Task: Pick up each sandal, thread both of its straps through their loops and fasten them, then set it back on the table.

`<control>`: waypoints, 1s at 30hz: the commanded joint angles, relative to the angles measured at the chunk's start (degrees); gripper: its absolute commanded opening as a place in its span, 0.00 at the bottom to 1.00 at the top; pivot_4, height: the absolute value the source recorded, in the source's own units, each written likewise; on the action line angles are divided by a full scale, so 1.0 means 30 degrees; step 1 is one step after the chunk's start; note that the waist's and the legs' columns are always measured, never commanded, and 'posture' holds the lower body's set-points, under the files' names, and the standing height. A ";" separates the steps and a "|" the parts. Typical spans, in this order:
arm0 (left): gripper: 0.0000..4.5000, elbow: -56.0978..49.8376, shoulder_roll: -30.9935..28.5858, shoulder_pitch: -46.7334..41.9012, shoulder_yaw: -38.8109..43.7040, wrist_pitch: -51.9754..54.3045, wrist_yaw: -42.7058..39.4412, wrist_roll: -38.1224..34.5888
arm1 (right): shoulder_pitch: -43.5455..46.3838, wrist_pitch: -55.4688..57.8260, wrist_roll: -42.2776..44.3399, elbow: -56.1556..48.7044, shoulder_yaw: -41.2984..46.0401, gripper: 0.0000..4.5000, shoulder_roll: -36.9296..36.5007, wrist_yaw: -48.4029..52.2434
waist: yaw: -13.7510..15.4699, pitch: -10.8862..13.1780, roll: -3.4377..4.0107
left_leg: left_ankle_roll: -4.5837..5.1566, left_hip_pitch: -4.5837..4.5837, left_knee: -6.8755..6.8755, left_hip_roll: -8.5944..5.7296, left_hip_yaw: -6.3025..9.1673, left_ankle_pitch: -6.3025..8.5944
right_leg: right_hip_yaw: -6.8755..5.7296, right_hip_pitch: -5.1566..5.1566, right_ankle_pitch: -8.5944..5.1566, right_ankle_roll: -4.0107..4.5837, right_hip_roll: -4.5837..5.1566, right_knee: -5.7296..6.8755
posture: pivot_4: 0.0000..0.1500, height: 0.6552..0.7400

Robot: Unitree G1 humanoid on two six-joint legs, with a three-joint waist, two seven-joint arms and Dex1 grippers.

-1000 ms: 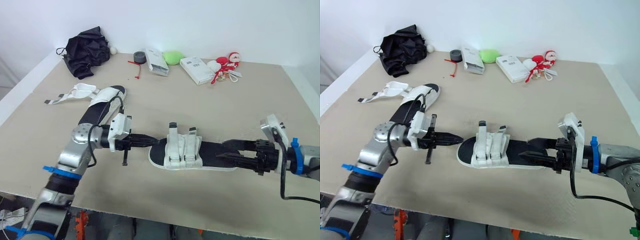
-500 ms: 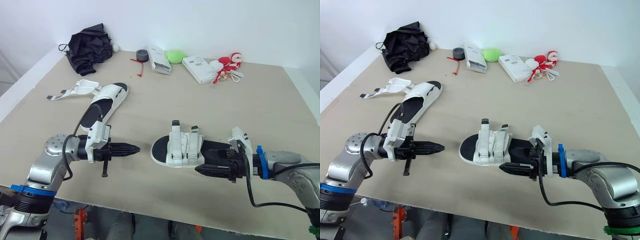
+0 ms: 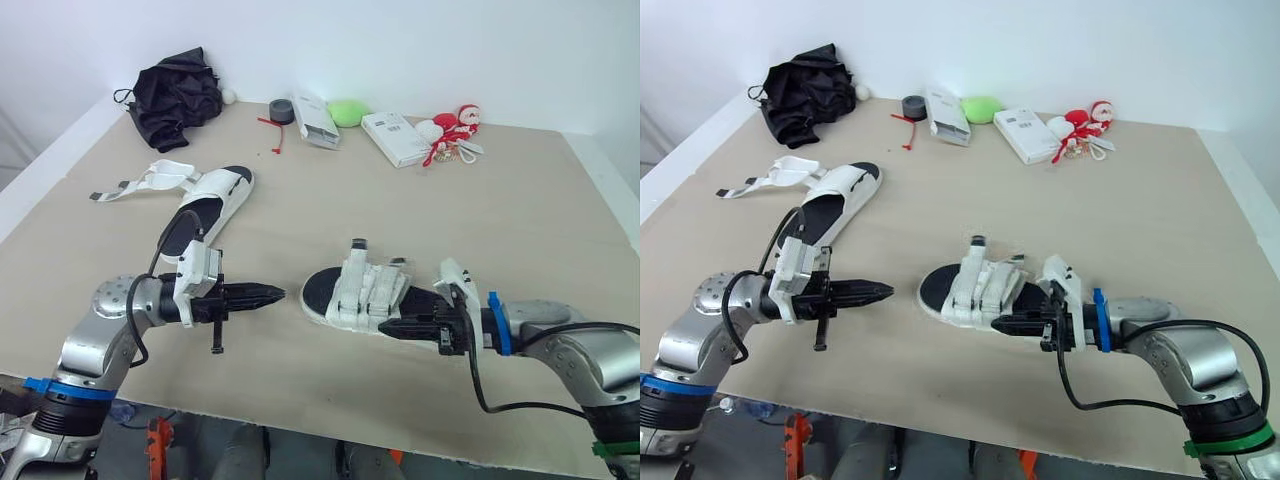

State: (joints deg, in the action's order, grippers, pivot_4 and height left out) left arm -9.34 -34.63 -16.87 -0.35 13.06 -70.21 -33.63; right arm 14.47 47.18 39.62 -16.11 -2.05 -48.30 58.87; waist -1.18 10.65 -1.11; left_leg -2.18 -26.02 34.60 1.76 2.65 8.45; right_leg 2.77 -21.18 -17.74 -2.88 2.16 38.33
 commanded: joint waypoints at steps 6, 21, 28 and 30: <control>0.00 -0.0535 0.1588 0.0320 0.0513 -0.0155 0.2647 0.0320 | 0.1416 0.0260 -0.0091 0.2202 0.2766 0.01 0.0313 -0.2304 | 0.0005 -0.0001 -0.0002 | -0.0025 0.0017 0.0045 0.0000 -0.0005 -0.0054 | 0.0009 0.0012 0.0064 -0.0004 0.0001 0.0034 | 1.00 0.98; 0.00 0.0724 0.6310 -0.2385 -0.1613 0.0373 0.8487 0.3326 | 0.9403 -0.0145 -0.5385 1.4130 0.6972 0.08 0.2972 -1.5538 | -0.0170 -0.0013 0.0040 | 0.0014 -0.0001 -0.0030 -0.0033 -0.0111 -0.0314 | 0.0165 -0.0078 0.0323 -0.0087 -0.0006 0.0026 | 1.00 0.98; 0.00 0.0481 0.6311 -0.2983 -0.1852 0.0708 0.8014 0.2964 | 1.0251 -0.0731 -0.5270 1.4802 0.7652 0.74 0.3638 -1.5623 | -0.0172 -0.0014 0.0042 | 0.0014 0.0003 -0.0035 -0.0030 -0.0126 -0.0318 | 0.0173 -0.0079 0.0334 -0.0095 -0.0008 0.0027 | 1.00 0.98; 0.00 0.0378 0.6266 -0.2995 -0.1883 0.0789 0.7775 0.2850 | 0.9815 -0.0084 -0.4785 1.4234 0.7900 0.94 0.3363 -1.4925 | -0.0143 -0.0014 0.0042 | 0.0016 0.0003 -0.0031 -0.0034 -0.0136 -0.0319 | 0.0180 -0.0077 0.0339 -0.0105 -0.0001 0.0027 | 1.00 0.98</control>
State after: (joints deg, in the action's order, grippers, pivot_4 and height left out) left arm -5.76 -15.57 -25.04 -6.14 15.42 -45.96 -23.85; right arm 44.10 46.23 24.00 30.18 19.38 -36.64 12.60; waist -1.61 10.61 -0.99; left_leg -2.13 -26.01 34.51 1.65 2.24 7.50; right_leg 3.31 -21.41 -16.72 -3.20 2.16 38.41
